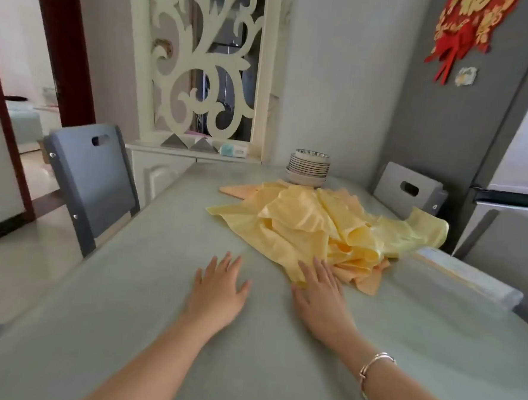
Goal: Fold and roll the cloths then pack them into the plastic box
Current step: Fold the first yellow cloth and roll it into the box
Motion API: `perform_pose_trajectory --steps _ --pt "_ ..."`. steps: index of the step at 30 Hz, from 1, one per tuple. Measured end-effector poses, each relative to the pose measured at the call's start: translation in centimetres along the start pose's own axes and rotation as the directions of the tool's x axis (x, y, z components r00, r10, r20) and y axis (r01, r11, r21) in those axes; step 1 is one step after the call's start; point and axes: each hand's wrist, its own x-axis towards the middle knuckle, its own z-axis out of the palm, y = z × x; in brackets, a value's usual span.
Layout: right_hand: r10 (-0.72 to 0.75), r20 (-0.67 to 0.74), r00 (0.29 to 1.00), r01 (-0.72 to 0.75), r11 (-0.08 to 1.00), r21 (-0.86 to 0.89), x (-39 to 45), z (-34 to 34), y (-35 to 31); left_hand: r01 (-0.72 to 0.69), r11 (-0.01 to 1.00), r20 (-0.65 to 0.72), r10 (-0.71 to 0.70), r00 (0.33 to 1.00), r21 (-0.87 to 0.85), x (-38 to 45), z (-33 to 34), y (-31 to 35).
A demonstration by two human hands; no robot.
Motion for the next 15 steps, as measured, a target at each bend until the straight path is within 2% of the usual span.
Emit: perform_pose_trajectory --steps 4,9,11,15 --pt "0.032 -0.055 0.998 -0.032 0.999 -0.007 3.8 1.6 -0.3 0.094 0.995 -0.037 -0.093 0.995 0.024 3.1 1.2 -1.6" --pt "0.026 -0.060 0.998 -0.027 1.000 -0.004 5.5 2.4 0.3 0.076 0.997 -0.093 -0.074 0.993 0.014 4.7 1.9 -2.0" --pt "-0.018 -0.081 0.997 0.020 0.999 0.034 5.4 2.4 0.3 0.050 0.997 -0.126 -0.057 0.990 -0.059 4.7 1.9 -2.3" --pt "-0.051 -0.123 0.991 0.081 0.964 0.253 4.7 1.8 -0.7 -0.081 0.953 -0.258 0.003 0.966 -0.292 4.3 1.5 -2.1"
